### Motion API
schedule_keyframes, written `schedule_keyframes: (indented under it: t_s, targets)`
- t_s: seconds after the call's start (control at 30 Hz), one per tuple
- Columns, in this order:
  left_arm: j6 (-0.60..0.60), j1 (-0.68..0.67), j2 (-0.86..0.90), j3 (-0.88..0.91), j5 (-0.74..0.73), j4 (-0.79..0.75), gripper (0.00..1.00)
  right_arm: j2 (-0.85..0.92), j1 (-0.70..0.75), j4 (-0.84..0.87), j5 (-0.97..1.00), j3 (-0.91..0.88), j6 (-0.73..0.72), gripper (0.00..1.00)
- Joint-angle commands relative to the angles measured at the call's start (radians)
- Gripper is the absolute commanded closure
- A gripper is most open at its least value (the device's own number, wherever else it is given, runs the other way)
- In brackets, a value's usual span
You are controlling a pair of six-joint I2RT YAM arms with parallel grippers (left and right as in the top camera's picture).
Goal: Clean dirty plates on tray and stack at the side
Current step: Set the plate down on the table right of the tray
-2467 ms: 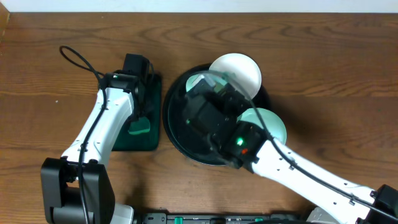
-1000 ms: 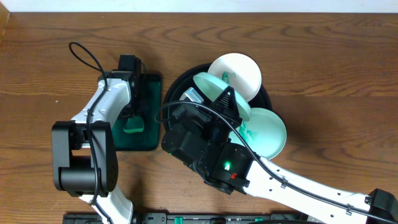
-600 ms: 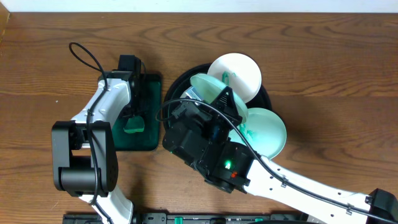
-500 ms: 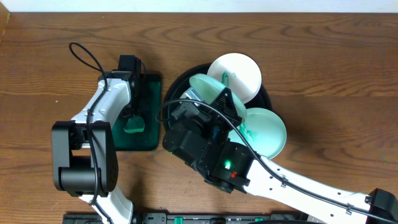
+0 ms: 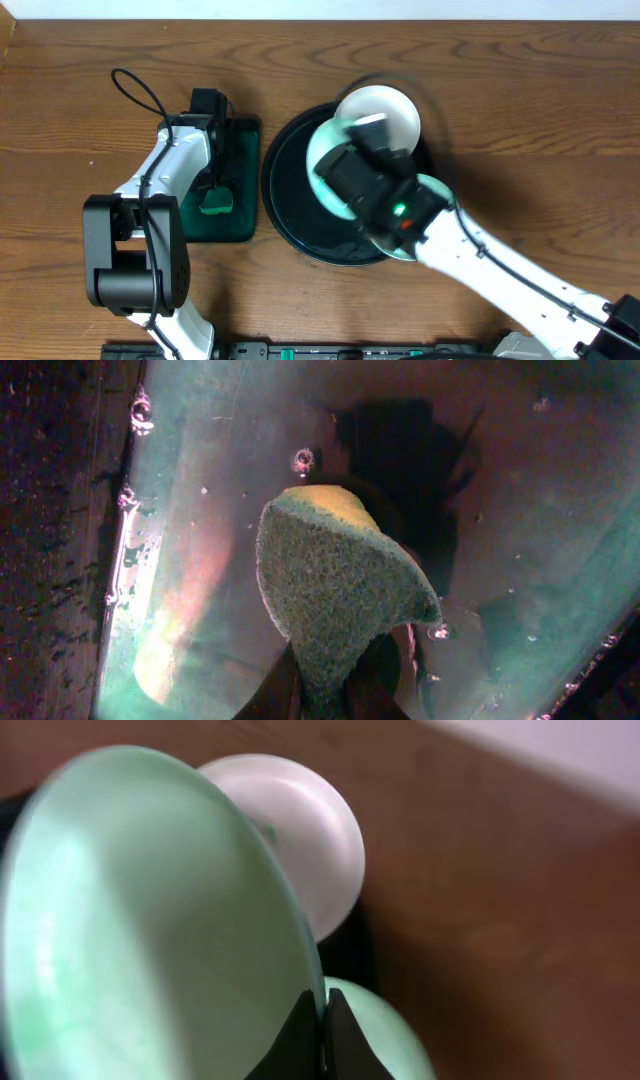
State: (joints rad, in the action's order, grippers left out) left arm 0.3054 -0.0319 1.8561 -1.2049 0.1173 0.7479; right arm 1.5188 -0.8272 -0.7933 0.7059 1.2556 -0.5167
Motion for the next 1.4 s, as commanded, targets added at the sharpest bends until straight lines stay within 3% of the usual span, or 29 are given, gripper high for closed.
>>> schedule_keyframes:
  t_s: [0.0,0.23,0.3,0.6,1.17,1.23,1.37]
  targets:
    - [-0.016,0.003,0.002,0.003,0.001,0.008,0.93,-0.017,0.103,-0.004,-0.127,0.018,-0.268,0.99]
    - [-0.016,0.003,0.002,0.003,0.001,0.008,0.93,-0.031,0.453,0.017,-0.506,0.018,-0.229,0.99]
    - [-0.016,0.003,0.002,0.003,0.001,0.009,0.93,-0.030,0.634,0.019,-0.636,0.018,-0.205,0.99]
    - [-0.016,0.003,0.002,0.003,-0.002,0.008,0.93,0.037,1.081,-0.011,-0.752,0.012,-0.123,0.99]
    - [-0.016,0.003,0.002,0.003,-0.002,0.022,0.93,0.401,1.234,0.070,-0.760,0.003,-0.047,0.99]
    - [-0.016,0.003,0.002,0.003,-0.002,0.022,0.93,0.399,1.236,0.060,-0.782,0.004,-0.015,0.64]
    - [-0.016,0.003,0.002,0.003,-0.002,0.021,0.92,0.366,1.233,0.042,-0.849,0.007,0.031,0.58]
